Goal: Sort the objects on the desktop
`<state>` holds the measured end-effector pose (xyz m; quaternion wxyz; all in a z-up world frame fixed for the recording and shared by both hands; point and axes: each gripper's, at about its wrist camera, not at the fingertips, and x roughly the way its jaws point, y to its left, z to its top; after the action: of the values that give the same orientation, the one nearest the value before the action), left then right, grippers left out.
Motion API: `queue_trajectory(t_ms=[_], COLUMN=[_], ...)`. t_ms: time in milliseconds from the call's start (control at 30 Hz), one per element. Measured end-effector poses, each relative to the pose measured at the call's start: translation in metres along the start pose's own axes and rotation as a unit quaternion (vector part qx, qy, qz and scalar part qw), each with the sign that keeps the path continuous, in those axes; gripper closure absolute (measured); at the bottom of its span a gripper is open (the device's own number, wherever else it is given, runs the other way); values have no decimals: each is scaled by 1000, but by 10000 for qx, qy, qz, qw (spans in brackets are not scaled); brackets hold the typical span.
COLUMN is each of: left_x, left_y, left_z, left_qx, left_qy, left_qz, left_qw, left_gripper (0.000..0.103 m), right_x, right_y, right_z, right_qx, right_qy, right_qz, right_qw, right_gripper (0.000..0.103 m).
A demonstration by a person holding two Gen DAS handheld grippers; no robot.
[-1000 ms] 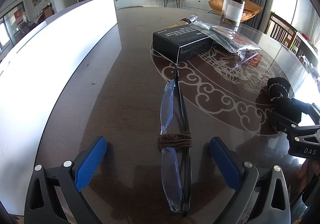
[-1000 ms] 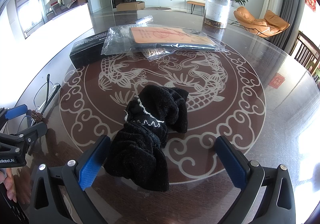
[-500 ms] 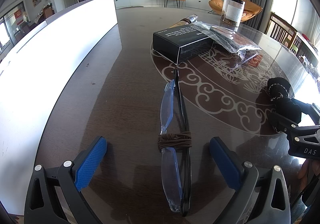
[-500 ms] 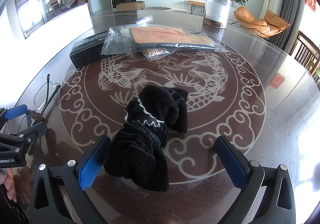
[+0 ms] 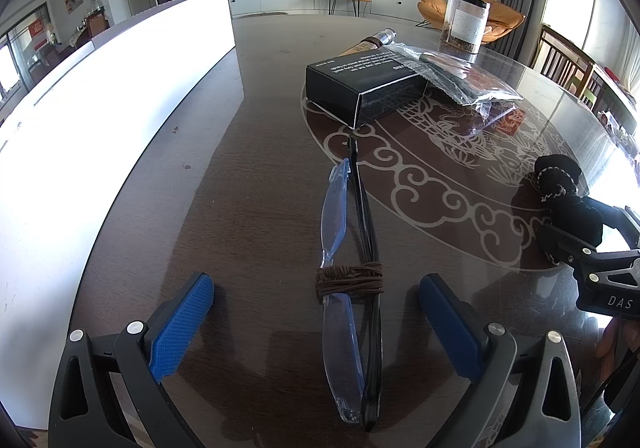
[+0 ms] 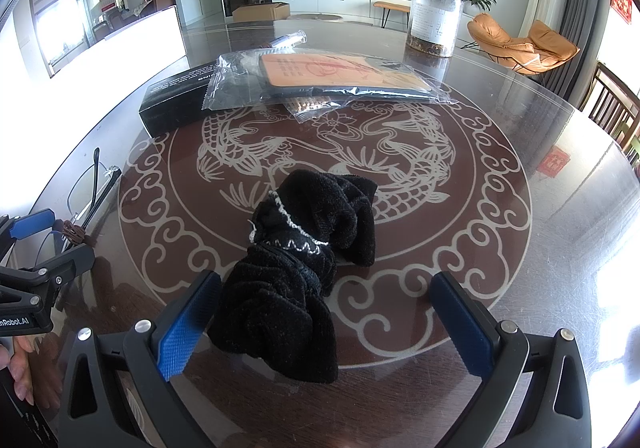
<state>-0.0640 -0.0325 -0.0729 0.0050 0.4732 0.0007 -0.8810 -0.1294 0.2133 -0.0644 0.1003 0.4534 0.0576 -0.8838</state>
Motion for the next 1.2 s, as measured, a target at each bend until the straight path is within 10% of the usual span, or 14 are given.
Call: queue_trajectory(t_ms=[133, 267, 333, 400, 833, 1200], left_x=[-3, -13, -15, -17, -104, -189], left_y=[0, -3, -2, 4, 41, 237], left_z=[-2, -2, -2, -2, 2, 58], left_qx=[73, 185, 150, -40, -655, -1551], left_qy=[5, -177, -178, -141, -697, -1252], left_qz=[-62, -202, -367, -664, -1410, -361], left_qw=[10000, 9995, 9991, 9977, 9854, 9793], left_gripper=[1, 64, 74, 75, 75, 75], right_x=[0, 0, -7, -13, -69, -115], right_y=[0, 1, 0, 2, 14, 186], right_z=[0, 1, 1, 2, -20, 124], right_qx=[2, -27, 25, -44, 184, -1151], right_qy=[-2, 111, 44, 78, 94, -793], right_qz=[5, 25, -1, 20, 1009, 2322], right_qw=[10000, 9999, 10000, 10000, 9947, 9626], right_gripper=[0, 0, 35, 75, 74, 74])
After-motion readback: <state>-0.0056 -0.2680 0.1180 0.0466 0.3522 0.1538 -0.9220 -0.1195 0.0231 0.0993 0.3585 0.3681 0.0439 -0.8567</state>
